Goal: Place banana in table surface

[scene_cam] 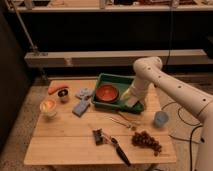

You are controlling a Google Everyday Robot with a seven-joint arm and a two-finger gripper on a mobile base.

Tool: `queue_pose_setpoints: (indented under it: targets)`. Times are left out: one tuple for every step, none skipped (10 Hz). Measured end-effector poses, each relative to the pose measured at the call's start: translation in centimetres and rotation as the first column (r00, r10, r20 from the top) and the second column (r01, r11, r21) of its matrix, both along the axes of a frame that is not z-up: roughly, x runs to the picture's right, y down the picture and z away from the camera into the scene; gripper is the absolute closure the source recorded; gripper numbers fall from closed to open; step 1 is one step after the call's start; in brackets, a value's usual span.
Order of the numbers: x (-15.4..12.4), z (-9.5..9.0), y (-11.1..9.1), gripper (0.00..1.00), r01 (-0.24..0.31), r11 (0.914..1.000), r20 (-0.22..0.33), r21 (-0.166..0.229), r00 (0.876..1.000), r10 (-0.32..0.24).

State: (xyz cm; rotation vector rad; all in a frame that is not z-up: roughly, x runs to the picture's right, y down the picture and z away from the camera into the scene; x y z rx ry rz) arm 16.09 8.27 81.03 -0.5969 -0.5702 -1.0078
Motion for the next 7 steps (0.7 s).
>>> queue_pose_setpoints:
  targets:
    - [-0.4,-0.2,0.4,0.20,0.005,1.0000,0.044,0.000,0.999,-0.005]
    - [-0.6,-0.5,1.0,0.20,0.014,0.9999,0.088,0.000,0.996,-0.014]
    - [-0.8,-0.6,1.3,0.20,0.020,0.9998,0.105,0.000,0.994,-0.020]
    - [-1.2,-0.6,1.5,0.20,0.032,0.9995,0.112,-0.001,0.993,-0.032]
    - [-1.6,-0.6,1.9,0.20,0.059,0.9983,0.112,0.000,0.992,-0.058]
    - [-1.7,-0.5,2.4,0.20,0.071,0.9975,0.101,-0.004,0.992,-0.071]
    - [-1.8,-0.4,2.8,0.20,0.081,0.9967,0.092,-0.005,0.992,-0.081]
